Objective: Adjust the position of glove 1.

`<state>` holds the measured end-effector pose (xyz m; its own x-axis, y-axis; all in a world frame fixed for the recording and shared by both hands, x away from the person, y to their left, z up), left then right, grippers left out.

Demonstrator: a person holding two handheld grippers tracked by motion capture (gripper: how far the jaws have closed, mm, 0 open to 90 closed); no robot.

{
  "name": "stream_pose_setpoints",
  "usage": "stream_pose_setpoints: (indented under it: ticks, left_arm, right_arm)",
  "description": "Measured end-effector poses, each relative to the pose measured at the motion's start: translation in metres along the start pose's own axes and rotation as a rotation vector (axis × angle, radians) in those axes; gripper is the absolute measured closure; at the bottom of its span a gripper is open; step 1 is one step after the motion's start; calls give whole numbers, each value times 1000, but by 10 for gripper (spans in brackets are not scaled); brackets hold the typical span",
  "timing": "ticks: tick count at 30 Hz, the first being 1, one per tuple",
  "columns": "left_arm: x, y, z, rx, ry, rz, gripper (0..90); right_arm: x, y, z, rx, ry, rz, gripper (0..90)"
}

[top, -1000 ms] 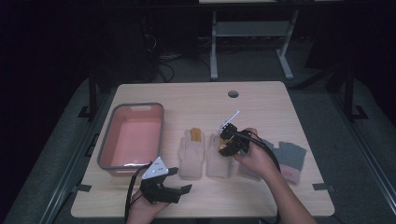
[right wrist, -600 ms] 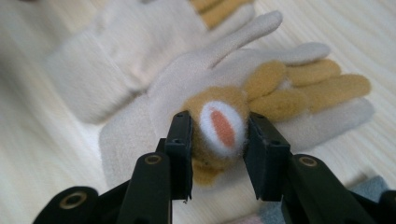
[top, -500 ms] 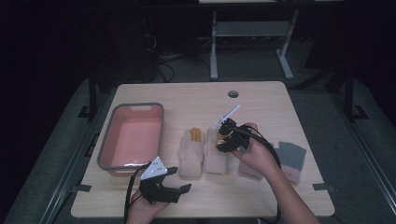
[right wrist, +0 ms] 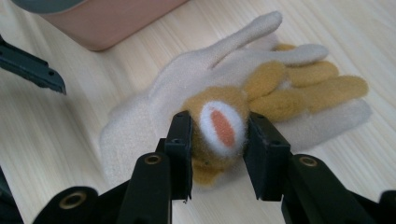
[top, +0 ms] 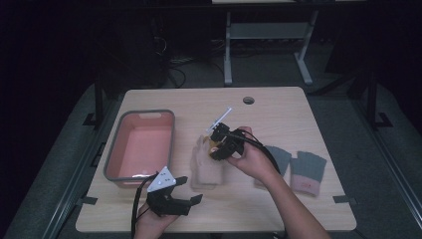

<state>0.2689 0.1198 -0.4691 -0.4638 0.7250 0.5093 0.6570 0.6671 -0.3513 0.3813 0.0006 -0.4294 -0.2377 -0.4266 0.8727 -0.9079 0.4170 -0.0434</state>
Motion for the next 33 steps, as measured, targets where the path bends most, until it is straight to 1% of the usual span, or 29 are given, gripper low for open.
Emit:
stream_pose_setpoints:
  ticks: [4,7,9,11,12,13,14,15,16,18,19,21,22,24,25,28,31,33]
  left_arm:
    - [1,1,-1,4,-4,-2,191]
    - [1,2,-1,3,-2,-2,191]
    - [1,3,0,-3,3,-4,190]
    - [1,3,-1,-3,-2,-5,191]
    - [1,3,-1,-5,-1,-4,190]
    - [1,2,-1,3,-4,-2,190]
    - [1,2,-1,3,-2,-2,190]
    - [1,2,-1,3,-2,-2,190]
    - [1,2,-1,4,-1,-2,190]
    - [1,2,0,5,0,-2,191]
    - [0,3,0,6,2,-2,190]
    - [0,3,0,6,7,-2,190]
    - [1,4,1,-2,15,-4,190]
    - [0,4,1,1,16,-3,190]
    - [0,4,1,1,16,-3,190]
    - [0,3,1,0,16,-4,190]
    - [0,4,2,3,19,-4,190]
    - [-1,4,2,4,18,-4,190]
  right_arm:
    - [-11,3,-7,9,6,-17,643]
    - [-16,4,-9,13,10,-23,643]
    - [-19,4,-10,12,10,-25,642]
    - [-25,3,-10,1,13,-32,640]
    - [-27,2,-9,-2,18,-31,639]
    - [-30,1,-8,-11,25,-33,637]
    - [-34,0,-7,-21,29,-36,636]
    - [-34,0,-7,-21,29,-36,636]
    - [-37,-1,-5,-32,31,-40,634]
    - [-43,-2,-1,-40,37,-34,627]
    - [-49,-2,3,-49,44,-39,617]
    - [-52,-2,5,-49,47,-43,611]
    - [-54,-2,7,-49,50,-43,605]
    - [-59,-1,11,-54,63,-48,588]
    - [-61,-1,12,-58,61,-48,576]
    - [-58,-3,12,-70,42,-54,531]
    - [-51,-6,9,-72,18,-33,483]
    - [-45,-8,6,-73,-6,-21,474]
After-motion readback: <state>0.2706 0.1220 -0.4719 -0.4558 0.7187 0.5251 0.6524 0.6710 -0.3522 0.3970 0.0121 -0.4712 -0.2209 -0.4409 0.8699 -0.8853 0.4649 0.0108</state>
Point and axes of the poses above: each handheld gripper's, and its own axes: x roughly backward along the jaws, z roughly out of its underside, y roughly to its left, the point moved 8 cm from there along -x, roughly forward along the jaws, and after that the axes turned 11 degrees about x, right-handed, at the moved point
